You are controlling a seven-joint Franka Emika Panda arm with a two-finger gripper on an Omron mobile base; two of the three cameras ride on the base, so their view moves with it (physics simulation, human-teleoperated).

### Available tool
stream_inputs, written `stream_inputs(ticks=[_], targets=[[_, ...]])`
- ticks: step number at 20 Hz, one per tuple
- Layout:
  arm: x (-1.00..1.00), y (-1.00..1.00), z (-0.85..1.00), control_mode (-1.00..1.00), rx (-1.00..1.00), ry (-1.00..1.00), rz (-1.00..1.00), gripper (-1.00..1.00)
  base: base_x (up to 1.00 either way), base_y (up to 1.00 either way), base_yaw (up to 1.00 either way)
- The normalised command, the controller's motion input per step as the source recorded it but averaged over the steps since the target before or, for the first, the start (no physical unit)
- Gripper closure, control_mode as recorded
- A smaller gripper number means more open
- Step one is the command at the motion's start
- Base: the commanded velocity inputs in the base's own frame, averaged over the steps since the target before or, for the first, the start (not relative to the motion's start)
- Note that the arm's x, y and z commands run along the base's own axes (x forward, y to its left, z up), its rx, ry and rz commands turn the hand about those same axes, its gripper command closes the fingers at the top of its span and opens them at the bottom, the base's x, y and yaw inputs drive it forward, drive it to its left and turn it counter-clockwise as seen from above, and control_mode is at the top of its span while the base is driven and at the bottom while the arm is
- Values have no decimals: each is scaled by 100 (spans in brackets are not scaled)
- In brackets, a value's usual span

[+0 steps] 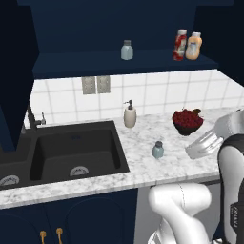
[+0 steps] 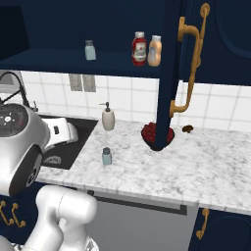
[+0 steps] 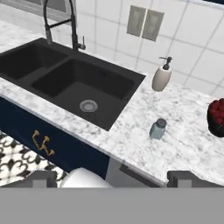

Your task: Put the shaker and condiment bottle from the counter next to their counterparts in the cabinet.

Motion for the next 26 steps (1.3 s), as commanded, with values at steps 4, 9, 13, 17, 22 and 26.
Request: stream_inputs(ticks=[4,9,13,17,22,26], targets=[[22,0,-38,-100,-9,23,-18,-100,0,0,0],[7,0,-25,-100,-2,21,-25,-100,0,0,0],[18,0,-9,-100,0,15,-26,-100,0,0,0],[53,0,-8,-100,0,4,-12,-100,0,0,0],[75,-3,-13,-100,0,0,-4,-100,0,0,0],[69,-10,-17,-100,0,0,0,-100,0,0,0]])
